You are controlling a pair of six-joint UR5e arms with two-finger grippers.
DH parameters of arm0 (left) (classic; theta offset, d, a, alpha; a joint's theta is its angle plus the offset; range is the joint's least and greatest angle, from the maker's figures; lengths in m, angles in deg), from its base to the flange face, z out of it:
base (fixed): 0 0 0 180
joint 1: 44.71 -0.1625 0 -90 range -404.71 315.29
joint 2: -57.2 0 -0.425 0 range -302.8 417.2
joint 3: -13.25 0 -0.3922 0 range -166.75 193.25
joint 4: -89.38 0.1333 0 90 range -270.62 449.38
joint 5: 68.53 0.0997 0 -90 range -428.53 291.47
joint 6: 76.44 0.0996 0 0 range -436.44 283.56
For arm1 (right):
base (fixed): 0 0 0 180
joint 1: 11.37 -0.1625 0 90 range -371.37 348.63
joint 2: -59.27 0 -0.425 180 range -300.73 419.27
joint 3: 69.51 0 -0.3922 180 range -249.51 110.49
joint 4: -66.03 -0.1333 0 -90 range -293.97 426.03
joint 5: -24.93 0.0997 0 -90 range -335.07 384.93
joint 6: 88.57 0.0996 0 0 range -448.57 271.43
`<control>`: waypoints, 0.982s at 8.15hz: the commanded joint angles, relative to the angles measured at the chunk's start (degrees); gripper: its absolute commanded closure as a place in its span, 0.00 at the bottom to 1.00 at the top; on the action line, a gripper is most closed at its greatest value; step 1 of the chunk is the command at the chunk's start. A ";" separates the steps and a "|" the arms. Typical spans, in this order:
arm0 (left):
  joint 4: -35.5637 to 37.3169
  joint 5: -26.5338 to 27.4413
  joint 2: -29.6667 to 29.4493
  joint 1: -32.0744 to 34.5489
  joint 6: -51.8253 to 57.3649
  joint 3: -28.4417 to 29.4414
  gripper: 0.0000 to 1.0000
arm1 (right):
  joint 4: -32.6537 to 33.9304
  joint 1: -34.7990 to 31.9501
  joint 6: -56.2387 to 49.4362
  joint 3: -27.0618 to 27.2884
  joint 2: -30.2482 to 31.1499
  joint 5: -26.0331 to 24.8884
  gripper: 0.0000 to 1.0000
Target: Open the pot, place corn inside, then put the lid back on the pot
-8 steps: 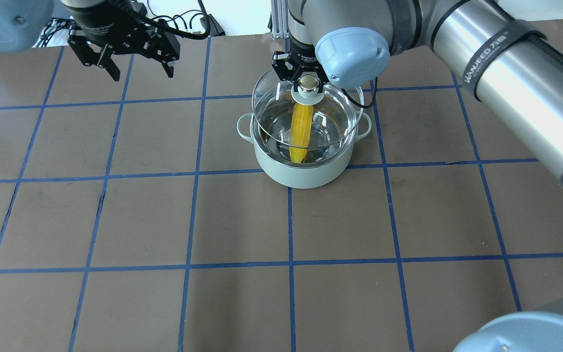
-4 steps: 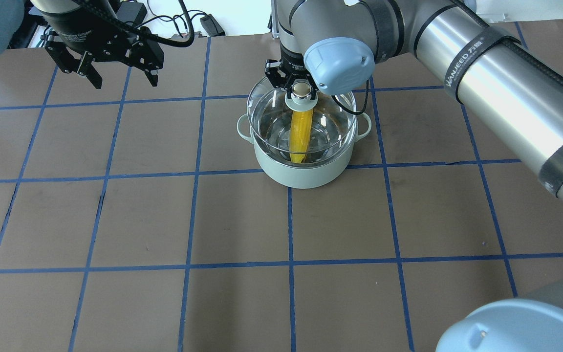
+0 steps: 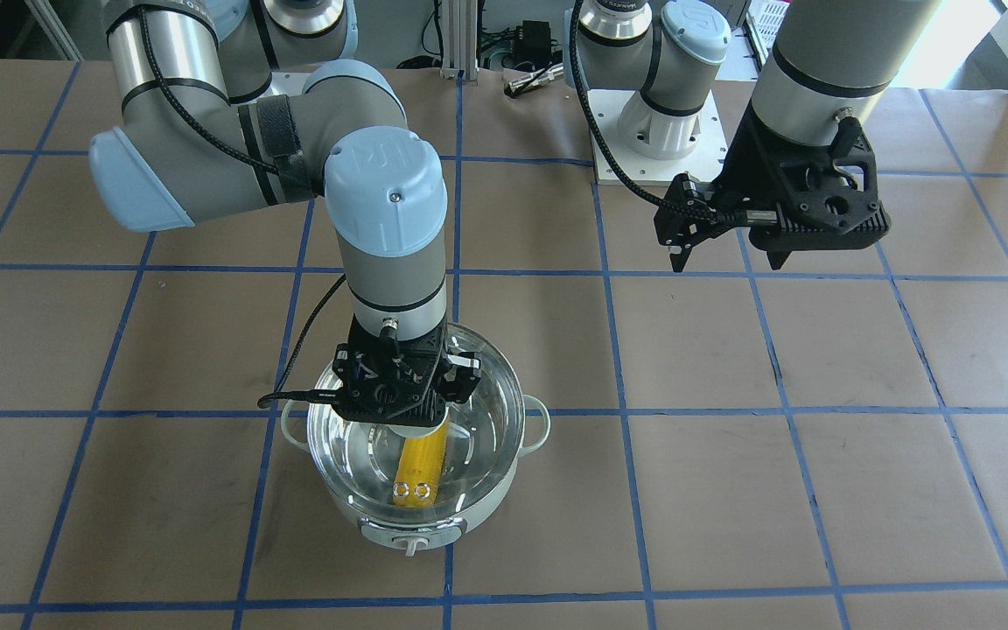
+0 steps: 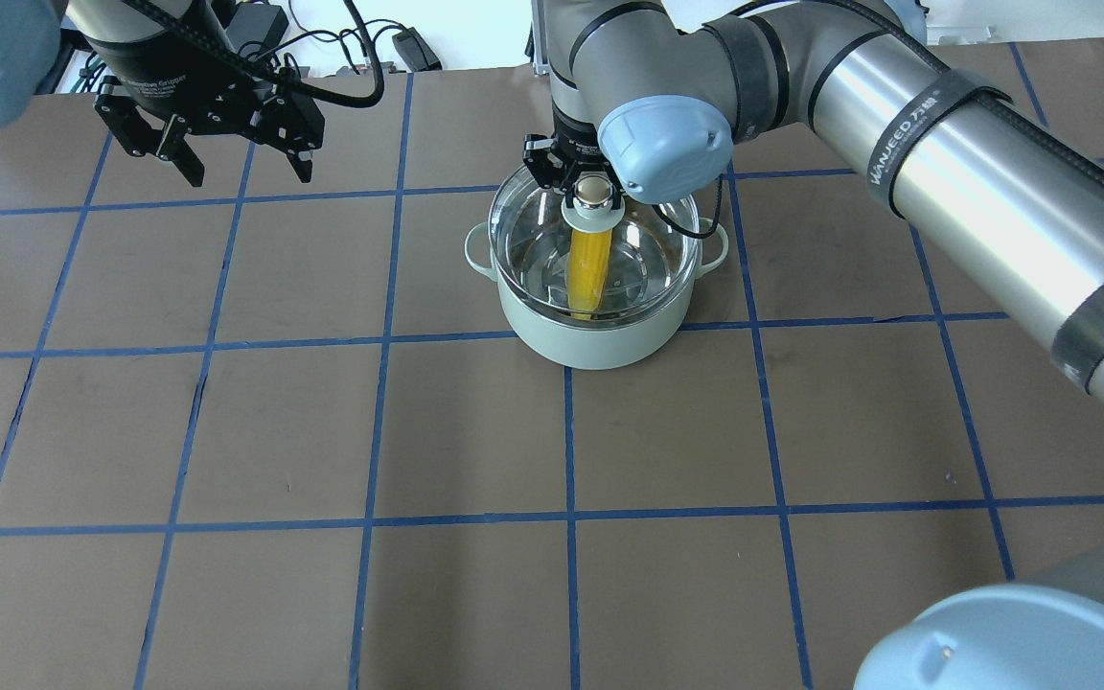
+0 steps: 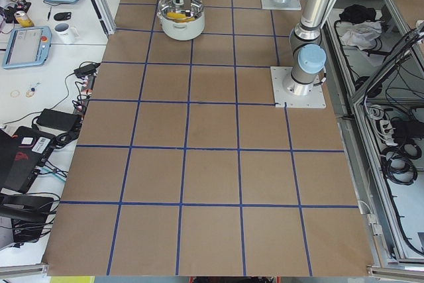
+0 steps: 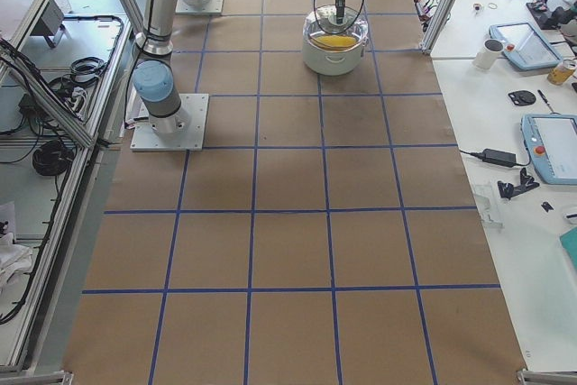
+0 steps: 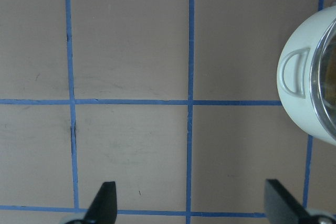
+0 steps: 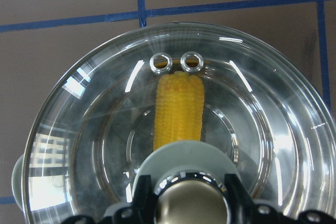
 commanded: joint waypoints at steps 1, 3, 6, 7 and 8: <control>0.25 -0.02 0.08 0.30 -0.21 -1.55 0.00 | 0.94 0.00 -0.14 0.49 -0.06 -0.04 0.80; 1.29 0.07 0.17 0.57 -0.38 -1.81 0.00 | 0.94 0.00 -0.15 0.66 -0.06 -0.12 0.80; 1.48 -0.02 0.25 0.66 -0.38 -2.52 0.00 | 1.11 0.00 -0.14 1.63 0.11 -0.13 0.81; 1.48 -0.10 0.34 0.57 -0.30 -2.52 0.00 | 1.11 0.00 -0.15 1.63 0.11 -0.13 0.81; 1.56 -0.10 0.25 0.66 -0.38 -2.43 0.00 | 1.20 0.00 -0.23 1.63 0.11 -0.13 0.81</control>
